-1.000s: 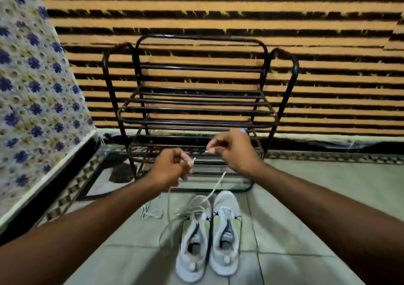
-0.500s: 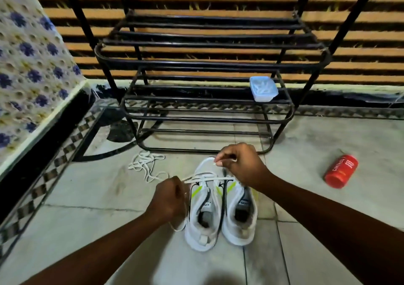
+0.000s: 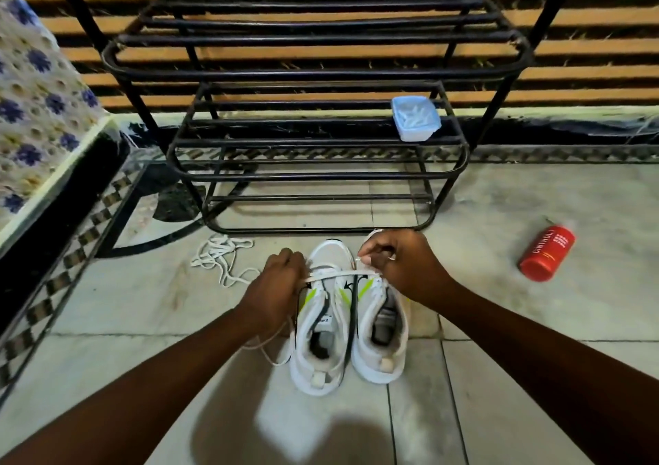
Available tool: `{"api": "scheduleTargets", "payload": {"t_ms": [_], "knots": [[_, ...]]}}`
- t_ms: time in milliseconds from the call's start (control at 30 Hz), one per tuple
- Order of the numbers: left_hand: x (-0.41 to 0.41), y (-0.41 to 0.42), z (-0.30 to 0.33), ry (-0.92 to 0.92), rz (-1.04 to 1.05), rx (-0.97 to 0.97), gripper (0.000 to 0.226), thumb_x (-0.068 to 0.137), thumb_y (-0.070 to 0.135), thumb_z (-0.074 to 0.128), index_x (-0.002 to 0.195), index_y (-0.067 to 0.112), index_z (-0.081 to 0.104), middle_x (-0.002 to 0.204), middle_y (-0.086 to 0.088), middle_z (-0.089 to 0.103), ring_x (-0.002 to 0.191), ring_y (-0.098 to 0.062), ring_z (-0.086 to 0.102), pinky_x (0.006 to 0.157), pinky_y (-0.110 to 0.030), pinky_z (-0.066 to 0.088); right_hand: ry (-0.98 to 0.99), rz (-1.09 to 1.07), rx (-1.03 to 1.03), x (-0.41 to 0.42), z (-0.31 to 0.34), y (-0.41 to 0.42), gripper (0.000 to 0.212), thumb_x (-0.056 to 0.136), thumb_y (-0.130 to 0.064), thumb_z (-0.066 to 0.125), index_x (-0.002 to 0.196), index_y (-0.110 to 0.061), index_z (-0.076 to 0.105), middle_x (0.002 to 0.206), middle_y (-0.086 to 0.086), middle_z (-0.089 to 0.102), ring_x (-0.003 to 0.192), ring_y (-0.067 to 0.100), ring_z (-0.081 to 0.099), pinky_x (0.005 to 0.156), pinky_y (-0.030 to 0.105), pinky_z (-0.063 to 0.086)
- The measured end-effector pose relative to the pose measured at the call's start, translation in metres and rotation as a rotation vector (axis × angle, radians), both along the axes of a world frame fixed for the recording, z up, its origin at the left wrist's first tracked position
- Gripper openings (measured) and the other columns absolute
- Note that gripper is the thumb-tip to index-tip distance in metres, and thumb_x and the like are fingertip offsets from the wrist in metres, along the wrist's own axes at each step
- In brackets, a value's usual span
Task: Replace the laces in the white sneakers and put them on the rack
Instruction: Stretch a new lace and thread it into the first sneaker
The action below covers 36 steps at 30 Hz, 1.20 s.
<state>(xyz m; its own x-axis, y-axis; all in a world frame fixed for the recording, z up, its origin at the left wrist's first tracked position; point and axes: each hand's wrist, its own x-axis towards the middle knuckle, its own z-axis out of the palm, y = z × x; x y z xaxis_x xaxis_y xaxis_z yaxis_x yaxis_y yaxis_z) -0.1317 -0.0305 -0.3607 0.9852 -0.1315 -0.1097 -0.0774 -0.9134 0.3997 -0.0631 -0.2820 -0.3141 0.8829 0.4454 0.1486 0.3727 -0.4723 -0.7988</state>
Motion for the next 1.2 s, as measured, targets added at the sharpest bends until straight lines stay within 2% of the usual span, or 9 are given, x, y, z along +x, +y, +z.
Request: {"api": "scheduleTargets", "payload": {"t_ms": [100,200,333,467,567,667,767,1000,1200], "knots": [[0.022,-0.015,0.032,-0.034,-0.064,-0.001,0.018,0.084,0.021,0.045,0.102,0.018,0.045,0.096,-0.006,0.058,0.087,-0.028,0.057,0.075,-0.047,0.052,0.018,-0.081,0.052,0.002,0.002,-0.008,0.026,0.084,0.004,0.073,0.078,-0.022,0.076,0.067,-0.009,0.072,0.057,0.012,0.066,0.063,0.03,0.056],[0.053,-0.039,0.061,-0.171,-0.056,-0.366,0.034,0.077,-0.012,0.046,0.09,0.019,0.049,0.081,0.0,0.061,0.073,-0.023,0.058,0.068,-0.042,0.051,-0.077,-0.162,0.089,0.008,0.01,-0.012,0.028,0.083,0.006,0.07,0.078,-0.021,0.076,0.071,-0.014,0.072,0.06,0.005,0.066,0.066,0.027,0.054],[0.074,-0.061,0.072,-0.231,0.007,-0.606,0.023,0.096,-0.006,0.058,0.105,0.016,0.061,0.101,0.0,0.068,0.083,-0.023,0.07,0.075,-0.039,0.059,-0.135,-0.244,0.139,0.011,0.018,-0.019,0.017,0.084,0.001,0.072,0.083,-0.015,0.078,0.078,-0.015,0.073,0.074,0.009,0.068,0.073,0.024,0.053],[0.061,-0.047,0.049,-0.247,0.106,-0.519,0.036,0.096,-0.009,0.06,0.117,0.02,0.057,0.123,-0.001,0.059,0.086,-0.021,0.072,0.076,-0.045,0.062,-0.138,-0.253,0.109,0.011,0.01,-0.019,0.017,0.084,0.003,0.07,0.083,-0.013,0.076,0.08,-0.01,0.073,0.075,0.006,0.065,0.073,0.02,0.05],[0.037,-0.034,0.031,-0.253,0.192,-0.443,0.026,0.091,-0.005,0.064,0.096,0.021,0.061,0.101,0.004,0.066,0.086,-0.012,0.067,0.074,-0.043,0.059,-0.11,-0.204,0.096,0.005,0.002,-0.013,0.017,0.085,0.005,0.069,0.085,-0.01,0.077,0.084,-0.004,0.074,0.079,0.004,0.065,0.074,0.014,0.048],[0.001,-0.035,0.026,-0.08,0.323,-0.499,0.018,0.072,0.012,0.073,0.085,0.023,0.066,0.092,0.007,0.07,0.078,-0.006,0.065,0.075,-0.035,0.058,-0.071,-0.135,0.089,-0.001,-0.009,-0.001,0.02,0.085,0.007,0.066,0.087,-0.01,0.077,0.086,-0.002,0.075,0.081,0.005,0.068,0.075,0.015,0.051],[-0.024,-0.036,0.022,0.129,0.368,-0.559,0.048,0.049,0.032,0.074,0.097,0.028,0.066,0.103,0.001,0.065,0.084,-0.012,0.063,0.081,-0.035,0.057,0.006,-0.11,0.106,-0.008,-0.018,0.016,0.021,0.085,0.008,0.065,0.09,-0.009,0.076,0.079,-0.004,0.074,0.073,0.001,0.068,0.073,0.013,0.051],[-0.03,-0.044,0.01,0.05,0.413,-0.395,0.026,0.076,0.026,0.074,0.094,0.009,0.067,0.091,-0.005,0.062,0.088,-0.021,0.058,0.079,-0.036,0.048,0.12,-0.082,0.006,-0.021,-0.034,0.053,0.02,0.083,-0.002,0.07,0.089,-0.021,0.066,0.071,-0.008,0.073,0.073,0.006,0.07,0.083,0.03,0.057],[-0.039,-0.041,0.001,0.099,0.569,-0.687,0.026,0.08,0.028,0.057,0.092,0.015,0.076,0.083,-0.002,0.076,0.081,-0.021,0.07,0.078,-0.04,0.055,0.046,-0.141,-0.108,-0.028,-0.059,0.069,0.027,0.081,-0.001,0.063,0.089,-0.027,0.059,0.068,-0.011,0.068,0.078,0.01,0.064,0.084,0.022,0.047]]}}
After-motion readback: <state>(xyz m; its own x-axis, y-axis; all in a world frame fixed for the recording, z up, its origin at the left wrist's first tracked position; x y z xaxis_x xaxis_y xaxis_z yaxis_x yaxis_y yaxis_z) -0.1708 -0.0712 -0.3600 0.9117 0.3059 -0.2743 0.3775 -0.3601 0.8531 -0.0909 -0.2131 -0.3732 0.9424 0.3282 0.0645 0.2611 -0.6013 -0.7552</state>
